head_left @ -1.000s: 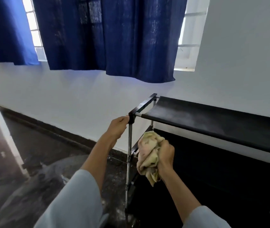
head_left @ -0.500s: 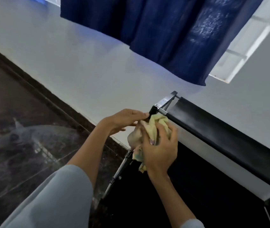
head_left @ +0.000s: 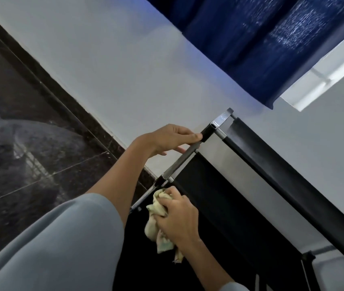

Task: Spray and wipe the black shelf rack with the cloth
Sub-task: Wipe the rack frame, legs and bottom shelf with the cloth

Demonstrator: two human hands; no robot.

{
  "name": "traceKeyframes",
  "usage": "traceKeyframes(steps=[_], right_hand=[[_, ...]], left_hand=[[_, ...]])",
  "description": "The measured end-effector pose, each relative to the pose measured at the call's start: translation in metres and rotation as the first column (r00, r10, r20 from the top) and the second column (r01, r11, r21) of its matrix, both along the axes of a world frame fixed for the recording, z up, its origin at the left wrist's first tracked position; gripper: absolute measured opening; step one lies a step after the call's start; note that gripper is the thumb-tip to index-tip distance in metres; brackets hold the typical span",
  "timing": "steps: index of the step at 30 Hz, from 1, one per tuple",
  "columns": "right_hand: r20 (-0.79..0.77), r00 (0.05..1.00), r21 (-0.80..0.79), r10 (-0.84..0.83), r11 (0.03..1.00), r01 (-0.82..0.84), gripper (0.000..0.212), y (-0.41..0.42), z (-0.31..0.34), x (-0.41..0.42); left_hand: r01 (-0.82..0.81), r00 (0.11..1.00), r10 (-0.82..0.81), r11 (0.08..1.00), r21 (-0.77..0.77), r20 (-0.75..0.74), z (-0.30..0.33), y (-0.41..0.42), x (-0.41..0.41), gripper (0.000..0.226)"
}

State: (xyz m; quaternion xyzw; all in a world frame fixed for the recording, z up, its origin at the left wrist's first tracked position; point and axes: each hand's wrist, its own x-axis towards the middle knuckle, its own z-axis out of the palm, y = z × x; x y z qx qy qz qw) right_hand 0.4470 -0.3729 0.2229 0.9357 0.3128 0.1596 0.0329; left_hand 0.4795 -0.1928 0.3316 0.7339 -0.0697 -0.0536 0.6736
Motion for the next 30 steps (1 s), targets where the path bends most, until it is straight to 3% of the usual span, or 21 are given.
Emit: traceKeyframes(steps=[2,4,7,9,11,12,14,18,22,27,30], right_hand=[[0.066,0.997,0.118,0.030,0.992,-0.038,0.021,0.000,0.008,-0.006],[0.266,0.961,0.217,0.080,0.966,-0.141,0.034,0.007,0.016,-0.006],[0.417,0.908,0.338,-0.036,0.934,-0.118,0.044,0.023,0.023,0.001],[0.409,0.911,0.215,-0.052,0.976,-0.041,0.043,0.026,0.009,0.005],[0.227,0.972,0.026,-0.061,0.998,0.056,0.039,0.024,-0.013,0.005],[0.110,0.990,-0.024,-0.091,0.995,0.094,0.036,0.021,-0.024,0.004],[0.028,0.996,-0.050,-0.085,0.995,0.086,0.022,0.016,-0.036,0.000],[0.126,0.992,-0.015,0.004,1.000,-0.002,0.027,0.017,-0.025,-0.008],[0.189,0.982,0.227,-0.020,0.974,-0.024,0.029,0.029,-0.013,-0.014],[0.367,0.922,0.293,0.127,0.925,-0.244,0.038,0.037,0.000,-0.013],[0.337,0.941,0.157,-0.014,0.987,-0.041,0.039,0.041,-0.003,-0.003]], left_hand=[[0.033,0.999,-0.033,0.999,-0.003,-0.042,-0.004,0.003,-0.002,0.032],[0.062,0.993,-0.060,0.998,0.011,-0.100,-0.014,0.006,-0.001,0.035],[0.065,0.980,-0.054,0.996,0.054,-0.192,-0.028,0.008,-0.002,0.045],[0.078,0.966,-0.059,0.995,0.067,-0.253,-0.039,0.006,-0.002,0.053],[0.091,0.956,-0.068,0.994,0.068,-0.285,-0.048,0.004,-0.001,0.058],[0.080,0.956,-0.059,0.995,0.061,-0.288,-0.053,0.004,-0.001,0.058],[0.024,0.958,-0.009,0.999,0.049,-0.286,-0.060,0.006,0.001,0.055],[-0.023,0.949,0.054,0.994,0.104,-0.311,-0.072,0.007,0.006,0.055],[-0.065,0.943,0.086,0.995,0.076,-0.321,-0.074,0.004,0.008,0.067],[-0.096,0.948,0.104,0.995,0.041,-0.302,-0.080,0.005,0.016,0.072],[-0.098,0.947,0.106,0.994,0.044,-0.302,-0.080,0.006,0.017,0.072]])
